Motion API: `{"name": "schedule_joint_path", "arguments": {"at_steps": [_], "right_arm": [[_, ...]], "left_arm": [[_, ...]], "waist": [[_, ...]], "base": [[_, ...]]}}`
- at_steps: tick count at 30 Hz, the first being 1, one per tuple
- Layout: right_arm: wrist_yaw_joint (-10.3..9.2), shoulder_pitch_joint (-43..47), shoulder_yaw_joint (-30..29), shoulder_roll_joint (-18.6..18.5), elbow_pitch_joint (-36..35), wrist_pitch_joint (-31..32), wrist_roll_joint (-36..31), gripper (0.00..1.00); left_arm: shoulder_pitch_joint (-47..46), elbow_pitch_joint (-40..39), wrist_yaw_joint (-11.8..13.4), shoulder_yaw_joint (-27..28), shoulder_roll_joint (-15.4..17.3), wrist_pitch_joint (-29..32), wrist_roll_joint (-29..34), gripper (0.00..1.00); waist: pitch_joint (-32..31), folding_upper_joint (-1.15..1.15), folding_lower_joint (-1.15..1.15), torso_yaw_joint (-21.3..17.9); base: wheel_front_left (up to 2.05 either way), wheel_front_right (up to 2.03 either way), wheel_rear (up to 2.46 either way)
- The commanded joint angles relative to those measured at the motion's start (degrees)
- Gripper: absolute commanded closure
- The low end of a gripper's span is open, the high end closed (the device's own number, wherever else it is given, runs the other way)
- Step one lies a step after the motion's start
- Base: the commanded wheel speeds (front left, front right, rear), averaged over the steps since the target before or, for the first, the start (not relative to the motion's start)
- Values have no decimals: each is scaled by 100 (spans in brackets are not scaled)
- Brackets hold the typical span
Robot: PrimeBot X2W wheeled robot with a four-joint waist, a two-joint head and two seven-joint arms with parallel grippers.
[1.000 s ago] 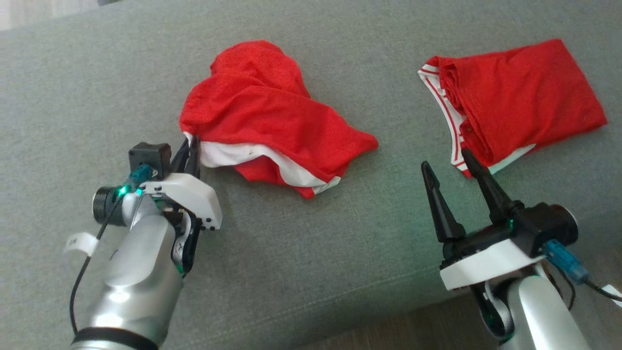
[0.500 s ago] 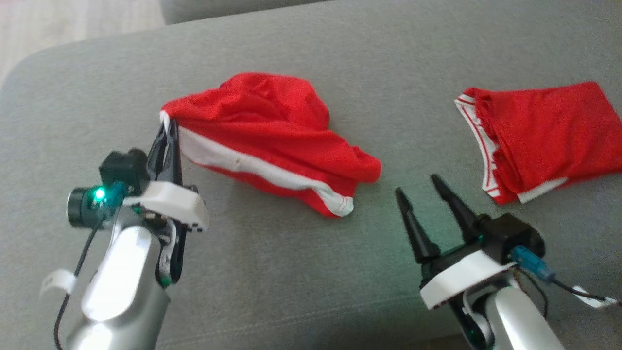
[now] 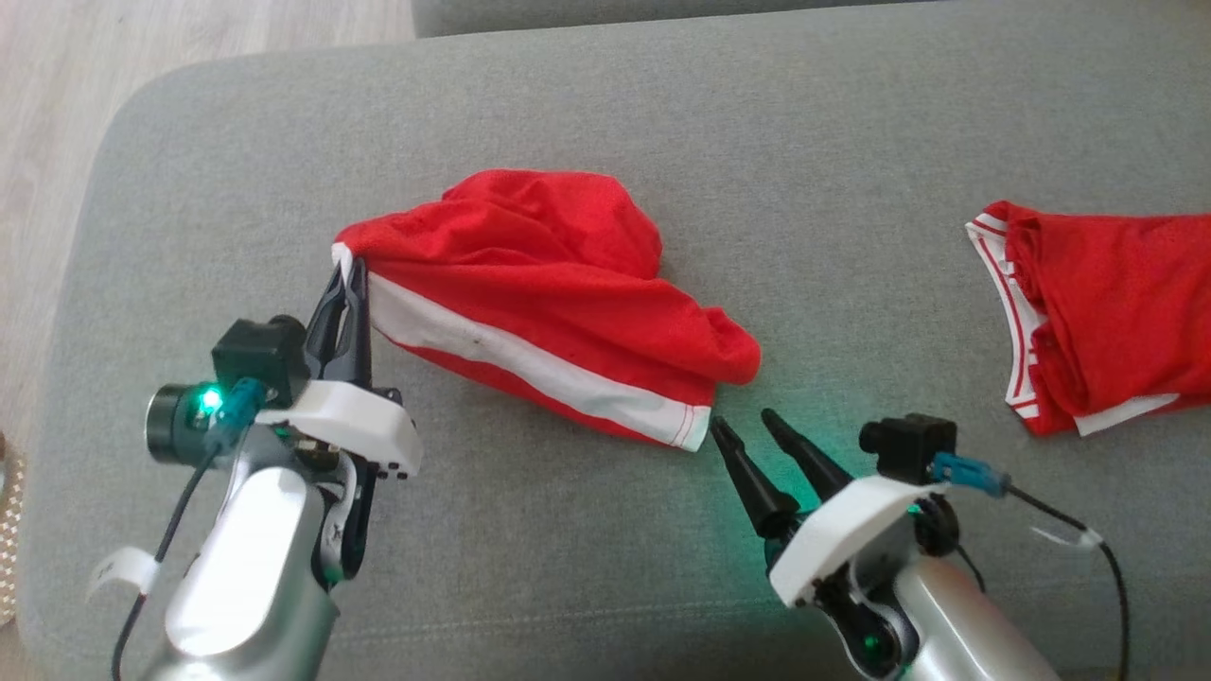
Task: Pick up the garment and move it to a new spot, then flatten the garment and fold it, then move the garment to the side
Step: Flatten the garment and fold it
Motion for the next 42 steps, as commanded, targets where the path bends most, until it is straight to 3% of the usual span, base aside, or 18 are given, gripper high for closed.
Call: {"name": "schedule_joint_path", "arguments": {"at_steps": [1,9,18,19,20,21,27,31,34,35,38,42], "right_arm": [[-2,-209,156,16,-94,0,107,0],[-2,-881,804,16,1085,6,1223,0],[-2,-1383,1639,16,1682,-352,2016,0],[-2,-1430,1720,16,1731,-395,2071,28],[-2,-1474,1795,16,1775,-437,2124,91],[-2,-1521,1863,16,1818,-495,2160,100],[-2,-1764,2098,16,2110,-846,1983,100],[-2,-1890,1935,16,2289,-944,1395,100],[-2,-1983,1262,15,2062,-952,505,100],[-2,-1907,725,2,1681,-953,-238,100],[-2,-1668,-4,-15,856,-954,-1338,100],[-2,-1404,-537,-10,-46,-954,-2178,100]], "left_arm": [[-160,-207,45,178,127,5,15,100],[-186,-231,53,102,107,27,-4,100],[-193,-235,70,35,90,29,-35,100],[-192,-233,71,32,93,30,-40,100],[-192,-232,74,28,97,32,-44,100],[-192,-232,78,25,101,34,-47,100],[-166,-222,103,37,158,69,-85,100],[-88,-249,95,84,190,140,-196,100],[-2,-355,46,141,201,266,-365,100],[41,-478,2,173,201,386,-491,100],[89,-729,-56,254,143,599,-763,100],[122,-1030,-94,356,71,867,-1078,100]], "waist": [[10,0,0,11],[56,0,0,101],[79,0,0,180],[81,0,0,181],[85,0,0,181],[87,0,0,178],[-1,0,0,137],[-163,0,0,70],[-321,0,0,-8],[-439,0,0,-56],[-636,0,0,-110],[-840,0,0,-159]], "base": [[0,0,0],[0,0,0],[0,0,0],[0,0,0],[0,0,0],[0,0,0],[0,0,0],[0,0,0],[0,0,0],[0,0,0],[0,0,0],[0,0,0]]}}
